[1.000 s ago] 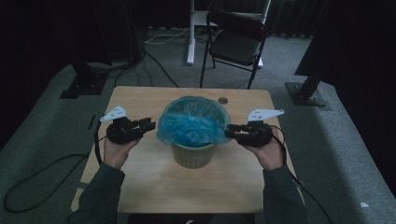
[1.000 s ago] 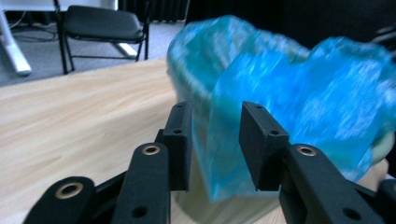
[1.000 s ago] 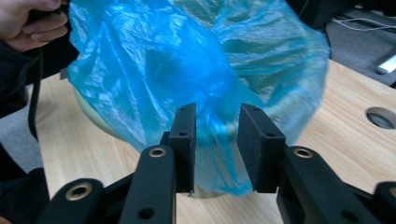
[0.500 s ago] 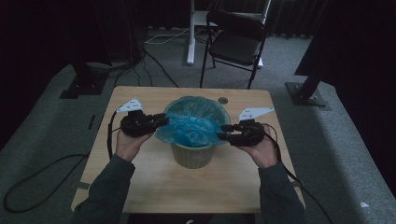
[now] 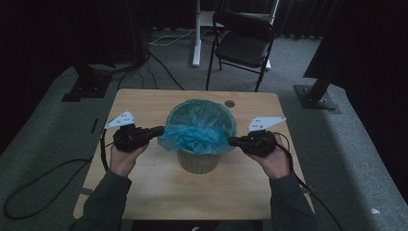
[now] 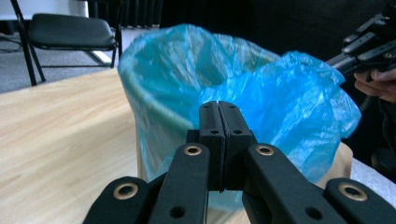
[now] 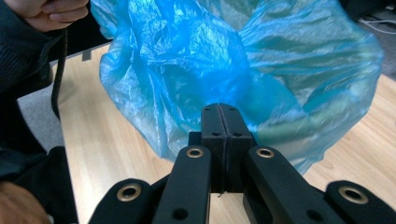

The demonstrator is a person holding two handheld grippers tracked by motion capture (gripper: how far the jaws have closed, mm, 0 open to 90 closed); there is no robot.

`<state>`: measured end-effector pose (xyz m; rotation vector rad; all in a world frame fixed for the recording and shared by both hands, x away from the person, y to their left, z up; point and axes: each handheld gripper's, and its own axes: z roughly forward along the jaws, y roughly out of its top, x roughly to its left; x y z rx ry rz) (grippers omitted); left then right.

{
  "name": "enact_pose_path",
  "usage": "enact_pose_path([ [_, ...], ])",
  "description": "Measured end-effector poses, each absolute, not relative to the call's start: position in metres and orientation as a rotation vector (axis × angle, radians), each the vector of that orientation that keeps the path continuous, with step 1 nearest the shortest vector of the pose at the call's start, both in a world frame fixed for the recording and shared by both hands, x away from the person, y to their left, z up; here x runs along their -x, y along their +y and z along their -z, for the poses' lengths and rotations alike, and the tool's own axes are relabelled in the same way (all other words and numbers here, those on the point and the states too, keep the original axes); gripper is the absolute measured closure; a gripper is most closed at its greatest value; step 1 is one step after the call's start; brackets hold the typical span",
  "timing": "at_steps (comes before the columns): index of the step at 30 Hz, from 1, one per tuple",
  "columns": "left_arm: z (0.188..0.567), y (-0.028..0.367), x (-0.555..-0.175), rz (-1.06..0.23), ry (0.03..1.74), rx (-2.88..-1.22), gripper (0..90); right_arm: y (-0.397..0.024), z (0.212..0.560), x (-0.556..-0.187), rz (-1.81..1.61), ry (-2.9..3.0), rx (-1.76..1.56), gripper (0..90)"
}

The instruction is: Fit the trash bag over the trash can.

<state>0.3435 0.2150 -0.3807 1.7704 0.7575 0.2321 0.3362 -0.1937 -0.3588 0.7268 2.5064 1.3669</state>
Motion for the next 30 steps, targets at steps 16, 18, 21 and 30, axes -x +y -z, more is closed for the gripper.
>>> enact_pose_path([
  [16, 0.42, 0.205, -0.338, -0.122, 0.736, -1.852, 88.9, -0.197, 0.381, -0.337, -1.341, 2.588, -0.749, 89.9],
  [18, 0.422, 0.202, -0.338, -0.117, 0.733, -1.859, 89.0, -0.198, 0.383, -0.338, -1.346, 2.593, -0.759, 89.9],
  [21, 0.421, 0.199, -0.335, -0.117, 0.715, -1.861, 88.9, -0.197, 0.388, -0.339, -1.33, 2.614, -0.764, 89.9],
  [30, 0.42, 0.195, -0.331, -0.112, 0.683, -1.863, 87.9, -0.191, 0.396, -0.342, -1.287, 2.649, -0.771, 89.0],
])
